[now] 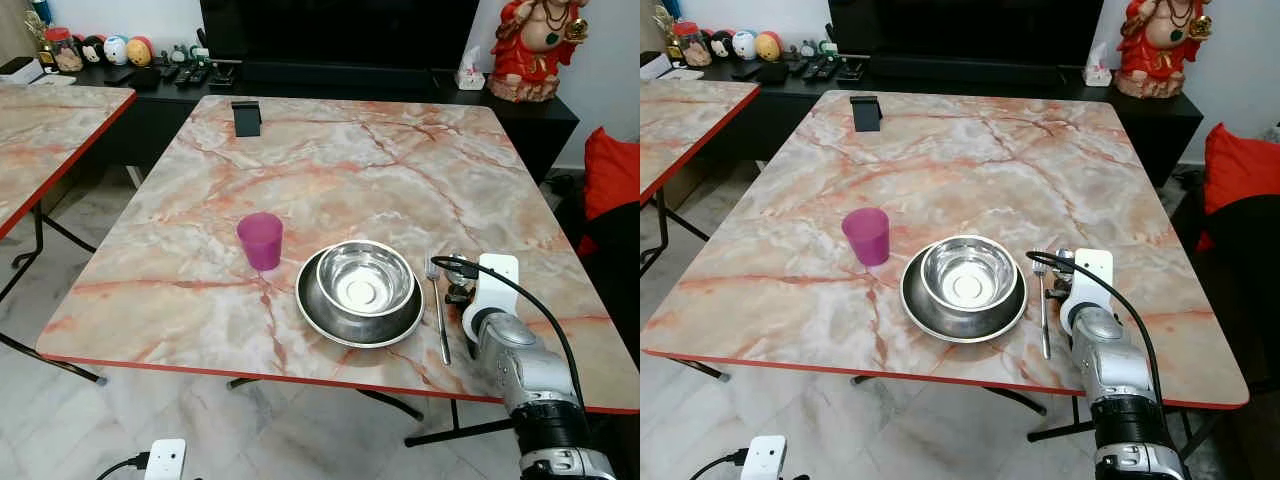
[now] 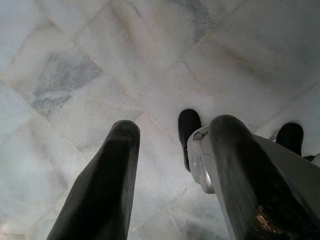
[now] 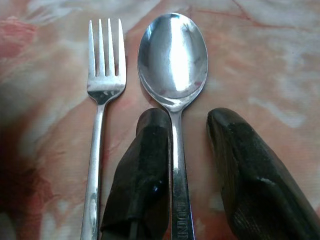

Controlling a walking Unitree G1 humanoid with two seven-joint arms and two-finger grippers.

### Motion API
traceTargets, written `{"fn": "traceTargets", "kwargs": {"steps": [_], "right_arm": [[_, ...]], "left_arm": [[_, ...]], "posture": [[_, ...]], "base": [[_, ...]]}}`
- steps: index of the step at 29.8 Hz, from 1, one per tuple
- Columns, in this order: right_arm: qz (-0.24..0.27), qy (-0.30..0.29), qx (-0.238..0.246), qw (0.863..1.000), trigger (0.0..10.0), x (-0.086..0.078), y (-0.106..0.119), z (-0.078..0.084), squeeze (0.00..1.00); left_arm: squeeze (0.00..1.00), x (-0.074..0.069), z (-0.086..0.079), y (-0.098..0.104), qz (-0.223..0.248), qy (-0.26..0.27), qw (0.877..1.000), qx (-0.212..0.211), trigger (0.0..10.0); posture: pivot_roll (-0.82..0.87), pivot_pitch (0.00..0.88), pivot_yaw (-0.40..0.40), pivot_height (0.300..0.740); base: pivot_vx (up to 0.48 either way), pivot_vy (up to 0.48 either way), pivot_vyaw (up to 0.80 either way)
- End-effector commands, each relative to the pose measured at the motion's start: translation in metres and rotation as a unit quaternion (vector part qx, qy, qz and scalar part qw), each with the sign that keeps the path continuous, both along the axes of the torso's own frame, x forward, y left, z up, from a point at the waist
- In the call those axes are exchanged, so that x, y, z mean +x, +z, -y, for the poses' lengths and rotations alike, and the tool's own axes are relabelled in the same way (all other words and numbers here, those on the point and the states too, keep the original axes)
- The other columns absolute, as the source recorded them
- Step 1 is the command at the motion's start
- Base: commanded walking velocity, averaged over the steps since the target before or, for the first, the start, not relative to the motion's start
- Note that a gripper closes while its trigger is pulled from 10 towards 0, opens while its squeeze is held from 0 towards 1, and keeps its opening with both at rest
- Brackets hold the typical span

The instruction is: Setting the table

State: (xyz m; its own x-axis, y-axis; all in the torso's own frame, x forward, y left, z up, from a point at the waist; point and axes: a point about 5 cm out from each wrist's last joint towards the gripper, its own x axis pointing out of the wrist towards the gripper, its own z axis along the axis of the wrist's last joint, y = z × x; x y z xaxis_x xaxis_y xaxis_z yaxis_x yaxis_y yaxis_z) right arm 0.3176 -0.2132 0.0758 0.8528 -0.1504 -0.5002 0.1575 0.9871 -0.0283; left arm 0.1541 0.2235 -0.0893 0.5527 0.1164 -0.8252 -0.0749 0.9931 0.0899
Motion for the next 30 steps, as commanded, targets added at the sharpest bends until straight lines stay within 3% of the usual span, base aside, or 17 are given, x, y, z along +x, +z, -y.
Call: {"fn": "traceTargets", "kwargs": {"steps": [1,12,17,22,23,24,26,30], "right_arm": [[0.005,-0.005,0.003,1.0,10.0,0.0,0.0,-0.001,0.0],[0.02,-0.017,0.001,1.0,10.0,0.003,0.004,0.002,0.0],[0.038,-0.024,-0.029,0.999,10.0,0.004,0.008,0.006,0.0],[0.145,-0.037,-0.026,0.988,10.0,0.01,0.025,0.005,0.0],[0.145,-0.037,-0.026,0.988,10.0,0.01,0.025,0.005,0.0],[0.201,-0.039,-0.041,0.978,10.0,0.008,0.035,0.003,0.0],[0.237,-0.044,-0.031,0.97,10.0,0.004,0.04,0.0,0.0],[0.269,-0.046,-0.029,0.962,10.0,0.0,0.044,-0.001,0.0]], "left_arm": [[0.0,-0.007,-0.002,-0.003,-0.014,0.0,1.0,0.001,10.0],[0.0,-0.007,-0.002,-0.002,-0.014,0.001,1.0,0.001,10.0],[0.0,-0.006,-0.002,-0.002,-0.013,0.001,1.0,0.001,10.0],[0.0,-0.006,-0.002,-0.002,-0.013,0.001,1.0,0.0,10.0],[0.0,-0.006,-0.002,-0.002,-0.013,0.001,1.0,0.0,10.0],[0.0,-0.006,-0.002,-0.002,-0.012,0.002,1.0,0.0,10.0],[0.0,-0.006,-0.002,-0.002,-0.012,0.002,1.0,0.0,10.0],[0.0,-0.006,-0.002,-0.002,-0.009,0.003,1.0,0.0,10.0]], "posture": [[-0.05,0.0,-0.024,0.74],[-0.05,0.0,-0.023,0.74],[-0.05,0.0,-0.022,0.74],[-0.05,0.0,-0.022,0.74],[-0.05,0.0,-0.022,0.74],[-0.05,0.0,-0.022,0.74],[-0.06,0.0,-0.02,0.74],[-0.06,0.0,-0.017,0.74]], "base": [[0.0,0.0,0.0],[0.0,0.0,0.0],[0.0,0.0,0.0],[0.0,0.0,0.0],[0.0,0.0,0.0],[0.0,0.0,0.0],[0.0,0.0,0.0],[0.0,0.0,0.0]]}}
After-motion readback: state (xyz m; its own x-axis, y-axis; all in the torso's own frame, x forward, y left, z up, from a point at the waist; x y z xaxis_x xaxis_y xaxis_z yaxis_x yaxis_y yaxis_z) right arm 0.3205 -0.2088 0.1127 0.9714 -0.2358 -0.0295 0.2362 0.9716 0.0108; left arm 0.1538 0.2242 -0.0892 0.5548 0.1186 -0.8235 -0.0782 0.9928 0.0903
